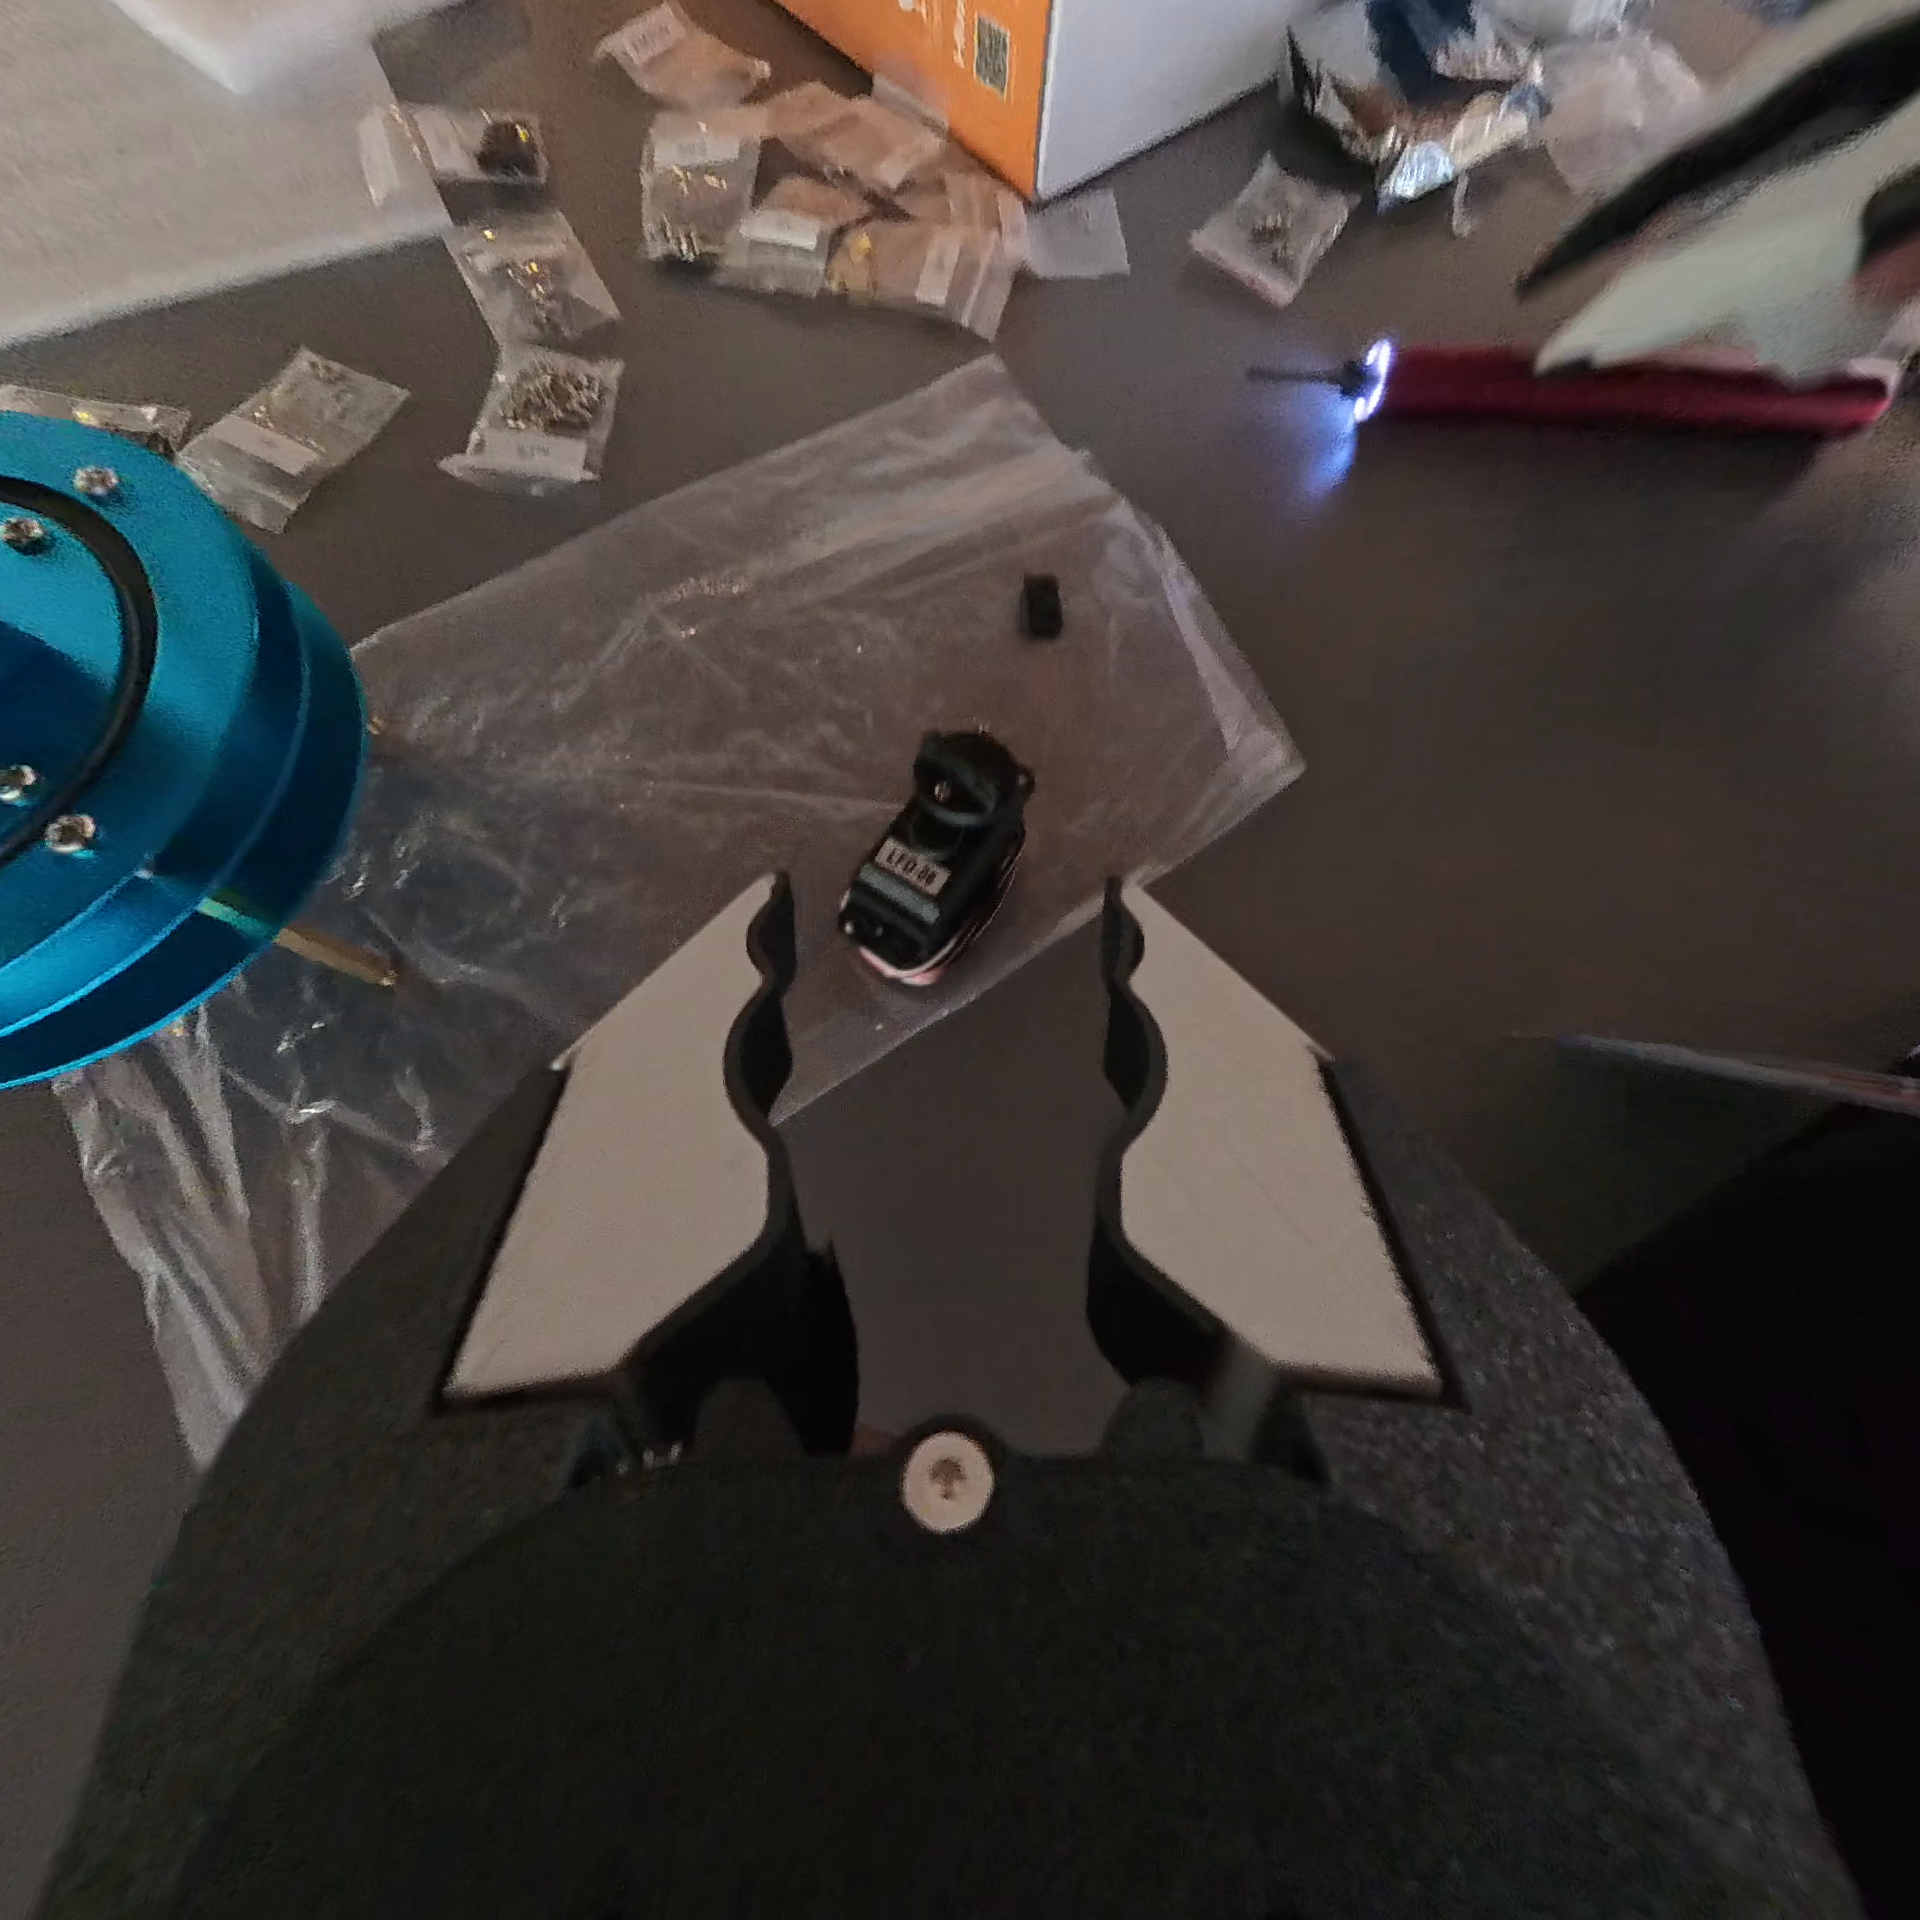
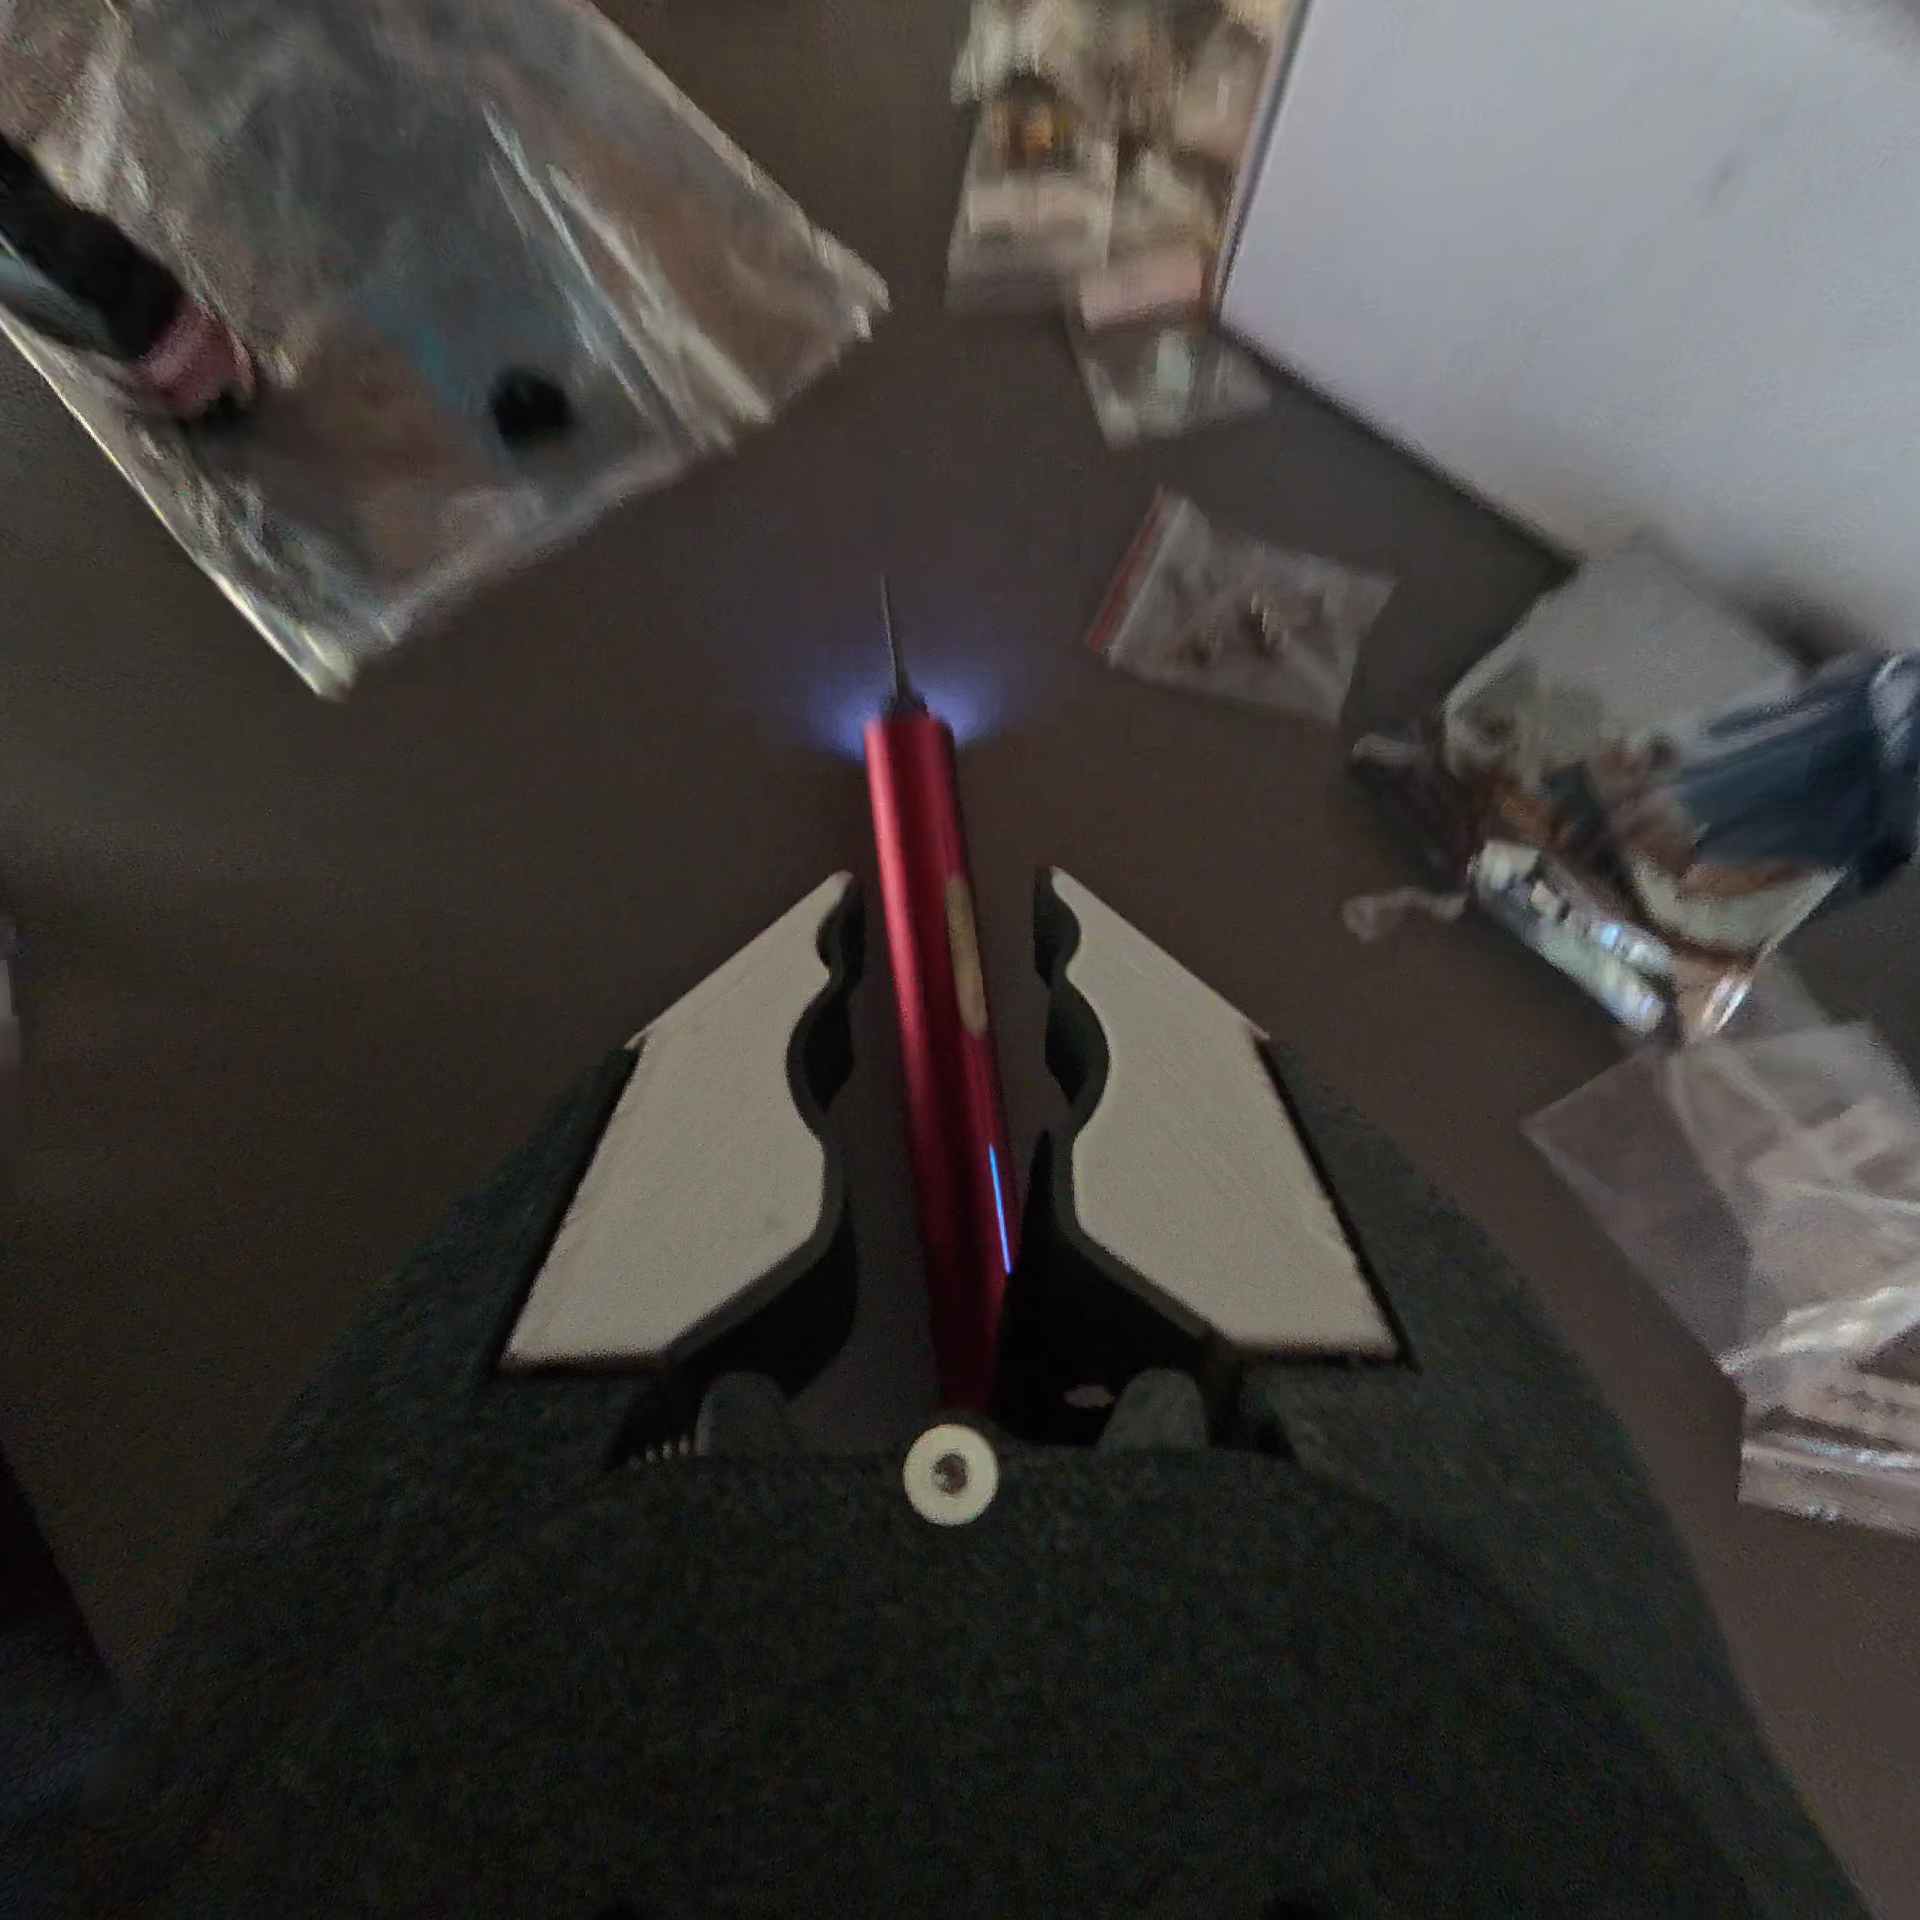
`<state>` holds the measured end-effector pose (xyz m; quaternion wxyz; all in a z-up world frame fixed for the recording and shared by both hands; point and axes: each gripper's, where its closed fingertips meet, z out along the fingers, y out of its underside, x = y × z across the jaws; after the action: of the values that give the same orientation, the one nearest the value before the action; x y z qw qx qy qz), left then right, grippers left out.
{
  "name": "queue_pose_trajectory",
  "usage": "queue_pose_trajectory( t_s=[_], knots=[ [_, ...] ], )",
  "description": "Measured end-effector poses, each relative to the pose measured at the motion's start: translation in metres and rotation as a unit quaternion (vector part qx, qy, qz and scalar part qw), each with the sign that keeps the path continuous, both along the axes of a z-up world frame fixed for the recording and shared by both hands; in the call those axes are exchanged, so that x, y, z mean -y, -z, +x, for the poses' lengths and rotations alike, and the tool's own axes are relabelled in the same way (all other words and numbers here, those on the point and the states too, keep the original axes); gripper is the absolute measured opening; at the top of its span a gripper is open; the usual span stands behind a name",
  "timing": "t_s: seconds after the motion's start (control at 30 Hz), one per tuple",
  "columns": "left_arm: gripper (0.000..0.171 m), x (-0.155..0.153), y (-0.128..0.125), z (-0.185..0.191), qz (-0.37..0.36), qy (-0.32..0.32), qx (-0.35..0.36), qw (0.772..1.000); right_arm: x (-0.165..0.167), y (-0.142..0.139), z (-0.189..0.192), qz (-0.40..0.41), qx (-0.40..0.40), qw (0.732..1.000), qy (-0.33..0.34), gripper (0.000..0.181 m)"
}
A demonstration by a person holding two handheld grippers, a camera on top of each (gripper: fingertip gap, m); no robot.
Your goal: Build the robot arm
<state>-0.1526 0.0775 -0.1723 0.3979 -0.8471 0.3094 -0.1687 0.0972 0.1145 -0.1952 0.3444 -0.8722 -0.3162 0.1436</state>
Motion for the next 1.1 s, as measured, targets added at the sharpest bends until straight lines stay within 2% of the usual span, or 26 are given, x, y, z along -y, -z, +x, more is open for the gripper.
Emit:
queue_pose_trajectory(
  t_s=[0.07, 0.1, 0.17, 0.23, 0.37, 0.47, 0.53, 0.67, 0.77, 0.87, 1.0, 1.1],
  knots=[
    [0.059, -0.001, 0.008, -0.004, 0.004, 0.016, -0.021, 1.000, -0.005, -0.020, -0.030, 0.033, -0.030, 0.999, -0.012, 0.035],
    [0.059, -0.001, 0.011, -0.003, 0.004, 0.030, -0.027, 0.999, 0.001, -0.024, -0.054, 0.017, -0.054, 0.998, -0.042, 0.038],
    [0.058, -0.003, 0.016, -0.001, 0.007, 0.054, -0.039, 0.998, 0.016, -0.021, -0.101, -0.031, -0.095, 0.989, -0.109, 0.059],
    [0.057, -0.005, 0.022, 0.004, 0.010, 0.082, -0.052, 0.995, 0.027, -0.015, -0.139, -0.059, -0.120, 0.978, -0.157, 0.063],
    [0.055, -0.007, 0.032, 0.010, 0.007, 0.124, -0.080, 0.989, 0.024, -0.005, -0.174, -0.061, -0.108, 0.977, -0.173, 0.059],
    [0.048, -0.013, 0.035, 0.009, 0.010, 0.134, -0.087, 0.987, 0.012, -0.010, -0.180, -0.032, -0.101, 0.983, -0.148, 0.042],
    [0.032, -0.014, 0.033, 0.013, 0.013, 0.152, -0.082, 0.985, -0.003, -0.006, -0.170, -0.010, -0.065, 0.991, -0.115, 0.033],
    [0.024, -0.025, 0.025, 0.014, 0.030, 0.172, -0.078, 0.982, -0.022, 0.008, -0.159, -0.018, -0.021, 0.996, -0.079, 0.032],
    [0.024, -0.039, 0.014, 0.011, 0.032, 0.171, -0.061, 0.983, -0.030, 0.015, -0.161, -0.019, -0.006, 0.997, -0.075, 0.031],
    [0.024, -0.051, 0.019, 0.003, 0.024, 0.172, -0.061, 0.983, -0.030, 0.025, -0.166, -0.036, 0.011, 0.996, -0.084, 0.033],
    [0.024, -0.043, 0.026, 0.000, 0.016, 0.209, -0.032, 0.977, -0.031, 0.025, -0.165, -0.026, 0.032, 0.995, -0.088, 0.031],
    [0.024, -0.038, 0.031, -0.002, 0.005, 0.220, -0.020, 0.975, -0.027, 0.025, -0.168, -0.014, 0.040, 0.993, -0.106, 0.019]
  ],
)
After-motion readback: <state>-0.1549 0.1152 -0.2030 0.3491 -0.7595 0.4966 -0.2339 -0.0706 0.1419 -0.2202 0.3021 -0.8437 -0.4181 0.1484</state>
